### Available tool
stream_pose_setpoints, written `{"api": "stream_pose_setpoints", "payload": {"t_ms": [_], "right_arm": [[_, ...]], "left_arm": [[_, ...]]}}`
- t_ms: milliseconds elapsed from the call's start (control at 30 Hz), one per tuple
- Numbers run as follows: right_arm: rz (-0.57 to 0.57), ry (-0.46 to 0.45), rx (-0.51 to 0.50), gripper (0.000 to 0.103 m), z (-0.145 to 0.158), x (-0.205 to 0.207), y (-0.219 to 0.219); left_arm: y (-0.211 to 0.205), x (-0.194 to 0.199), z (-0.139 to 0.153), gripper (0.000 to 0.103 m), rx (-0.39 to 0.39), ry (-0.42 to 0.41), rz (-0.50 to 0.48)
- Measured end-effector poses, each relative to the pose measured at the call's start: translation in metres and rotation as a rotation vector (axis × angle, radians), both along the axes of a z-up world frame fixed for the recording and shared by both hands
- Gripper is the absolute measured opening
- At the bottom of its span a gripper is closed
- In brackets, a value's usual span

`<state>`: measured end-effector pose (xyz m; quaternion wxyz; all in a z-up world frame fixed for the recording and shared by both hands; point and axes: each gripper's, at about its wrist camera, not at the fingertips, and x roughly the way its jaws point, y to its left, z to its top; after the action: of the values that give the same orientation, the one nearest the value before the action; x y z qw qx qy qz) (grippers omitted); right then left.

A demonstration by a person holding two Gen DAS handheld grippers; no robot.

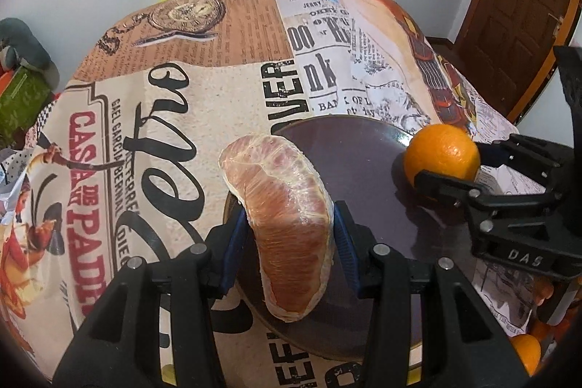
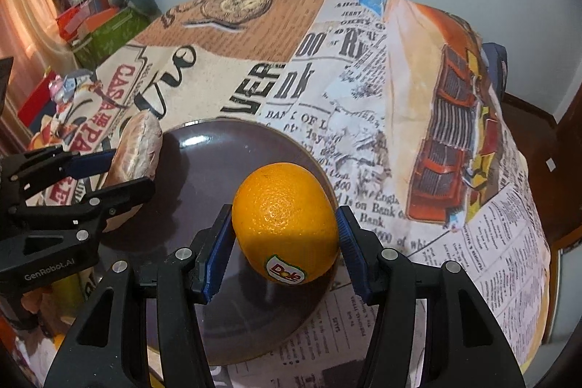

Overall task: Organize fruits
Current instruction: 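Carry both fruits to the dark plate and release them onto it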

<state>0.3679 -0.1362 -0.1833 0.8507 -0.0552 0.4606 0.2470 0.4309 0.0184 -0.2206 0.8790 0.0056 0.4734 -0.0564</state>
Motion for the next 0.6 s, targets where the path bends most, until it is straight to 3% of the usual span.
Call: {"api": "stream_pose_setpoints", "payload": {"t_ms": [167,367,467,600], "right_arm": [[0.01,-0.018,-0.031,0.052,-0.001,-0.002,0.004],[0.028,-0.037,-0.064,0.054,0.0,-0.006,0.011],[0.033,-0.041,-0.051,0.061,0.006,-0.011,0.011],[0.034,-0.076,-0.067,0.063,0.017,-0.024,0.011]], "left_arm": [[0.001,0.003,-0.004,0.046,-0.019,0.028,0.005],[0.001,-0.003,0.007,0.054,0.0,-0.012,0.014],[0.003,-0.008,0.013,0.055,0.003,-0.027,0.02],[0.007,-0.02,0.024,0.055,-0.008,-0.046,0.03]]}}
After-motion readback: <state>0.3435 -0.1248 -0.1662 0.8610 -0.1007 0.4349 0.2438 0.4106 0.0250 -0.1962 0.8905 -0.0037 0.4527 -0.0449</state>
